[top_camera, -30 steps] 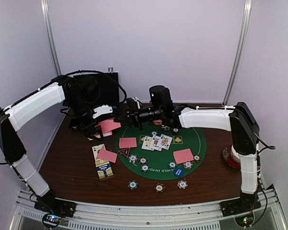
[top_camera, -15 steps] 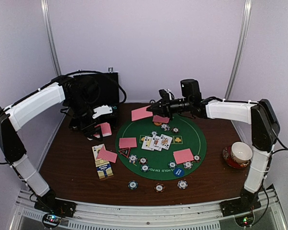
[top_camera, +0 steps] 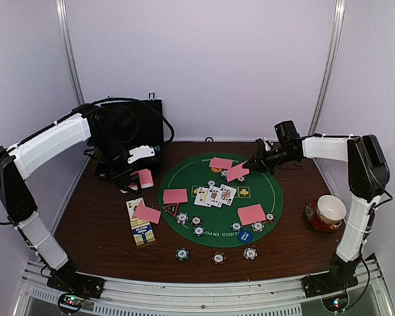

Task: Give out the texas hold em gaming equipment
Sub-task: Place the poker card in the community card area.

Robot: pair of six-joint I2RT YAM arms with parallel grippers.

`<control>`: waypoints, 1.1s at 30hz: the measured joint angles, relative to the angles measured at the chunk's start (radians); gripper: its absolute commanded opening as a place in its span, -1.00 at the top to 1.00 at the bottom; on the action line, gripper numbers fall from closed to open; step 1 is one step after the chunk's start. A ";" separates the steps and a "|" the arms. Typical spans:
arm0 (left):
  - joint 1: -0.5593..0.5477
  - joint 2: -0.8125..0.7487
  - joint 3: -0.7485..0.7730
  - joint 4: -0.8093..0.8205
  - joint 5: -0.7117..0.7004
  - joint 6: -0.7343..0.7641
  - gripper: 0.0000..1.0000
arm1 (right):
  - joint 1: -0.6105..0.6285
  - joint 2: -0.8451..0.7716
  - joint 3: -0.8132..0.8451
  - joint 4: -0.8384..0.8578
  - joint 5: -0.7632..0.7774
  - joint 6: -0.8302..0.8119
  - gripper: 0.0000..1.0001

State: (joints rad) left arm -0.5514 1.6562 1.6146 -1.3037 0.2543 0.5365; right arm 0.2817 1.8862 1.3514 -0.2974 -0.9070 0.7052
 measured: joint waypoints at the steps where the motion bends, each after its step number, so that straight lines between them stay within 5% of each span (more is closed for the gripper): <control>1: 0.000 0.000 0.000 0.000 0.000 0.000 1.00 | -0.005 0.008 -0.004 -0.011 0.009 -0.018 1.00; 16: 0.000 0.001 0.003 -0.003 0.000 0.000 1.00 | -0.017 0.164 -0.015 -0.098 0.135 -0.174 1.00; 33: 0.000 0.001 0.003 -0.005 0.002 0.000 1.00 | -0.018 0.193 0.102 -0.270 0.269 -0.306 -0.21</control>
State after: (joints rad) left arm -0.5514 1.6569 1.6180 -1.3083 0.2562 0.5369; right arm 0.2634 2.0796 1.4532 -0.5671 -0.6376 0.3996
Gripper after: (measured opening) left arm 0.656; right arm 0.530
